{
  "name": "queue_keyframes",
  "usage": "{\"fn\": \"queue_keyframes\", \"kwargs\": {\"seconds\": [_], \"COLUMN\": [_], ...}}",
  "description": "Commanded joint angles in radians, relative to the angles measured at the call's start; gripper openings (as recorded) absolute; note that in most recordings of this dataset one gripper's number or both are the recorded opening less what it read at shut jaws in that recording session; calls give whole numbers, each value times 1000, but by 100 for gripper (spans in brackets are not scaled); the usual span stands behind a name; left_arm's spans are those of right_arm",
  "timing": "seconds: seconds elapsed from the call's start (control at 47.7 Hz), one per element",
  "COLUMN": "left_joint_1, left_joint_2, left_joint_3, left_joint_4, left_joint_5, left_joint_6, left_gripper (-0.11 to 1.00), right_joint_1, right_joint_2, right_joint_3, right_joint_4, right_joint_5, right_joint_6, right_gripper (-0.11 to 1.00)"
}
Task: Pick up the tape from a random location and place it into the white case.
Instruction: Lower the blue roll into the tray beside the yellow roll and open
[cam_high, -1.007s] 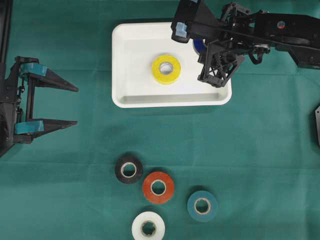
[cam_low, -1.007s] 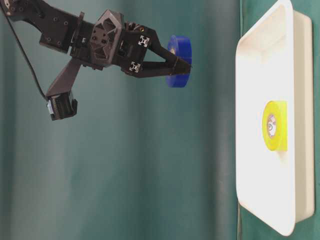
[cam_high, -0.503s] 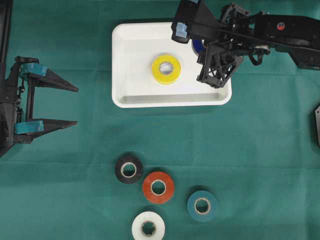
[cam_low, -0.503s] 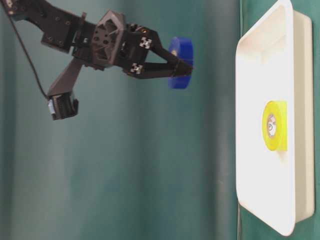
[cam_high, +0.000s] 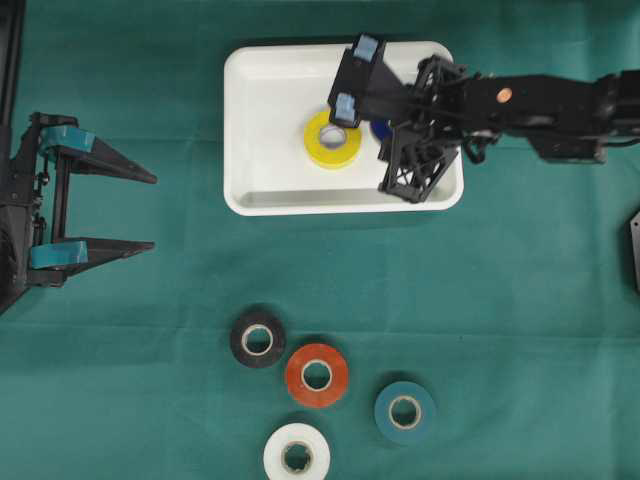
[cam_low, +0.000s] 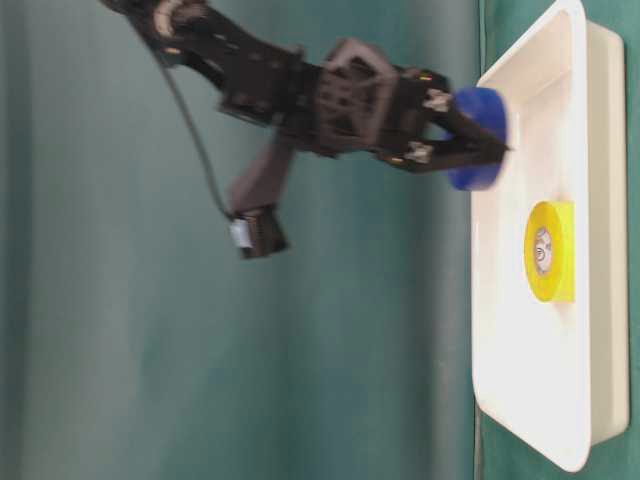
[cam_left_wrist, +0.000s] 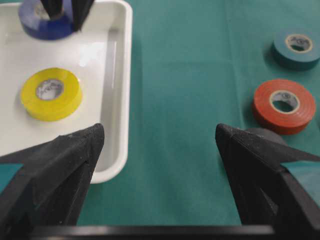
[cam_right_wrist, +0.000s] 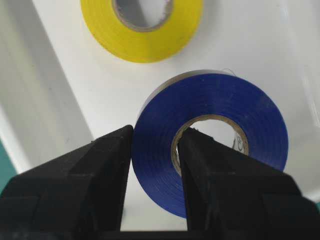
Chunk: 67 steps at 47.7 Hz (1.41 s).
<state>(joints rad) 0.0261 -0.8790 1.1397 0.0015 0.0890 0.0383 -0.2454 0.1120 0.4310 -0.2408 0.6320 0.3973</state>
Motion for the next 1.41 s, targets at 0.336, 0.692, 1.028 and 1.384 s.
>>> {"fn": "queue_keyframes", "kwargs": {"seconds": [0.336,0.692,1.028,1.384], "left_joint_1": [2,2,2,2], "left_joint_2": [5,5,5,5], "left_joint_3": [-12,-12,-12,-12], "left_joint_4": [-2,-2,-2,-2], "left_joint_5": [-5,-3,-5,-5], "left_joint_6": [-2,-2,-2,-2], "left_gripper": [97,97,97,97], "right_joint_1": [-3,-11,-12,-12], "right_joint_2": [52,51,44,-52], "right_joint_3": [5,3,5,-14], "right_joint_4": [-2,-2,-11,-49], "right_joint_5": [-63,-52,-43,51], "right_joint_6": [37,28,29,35], "right_gripper": [31,31,65,89]}}
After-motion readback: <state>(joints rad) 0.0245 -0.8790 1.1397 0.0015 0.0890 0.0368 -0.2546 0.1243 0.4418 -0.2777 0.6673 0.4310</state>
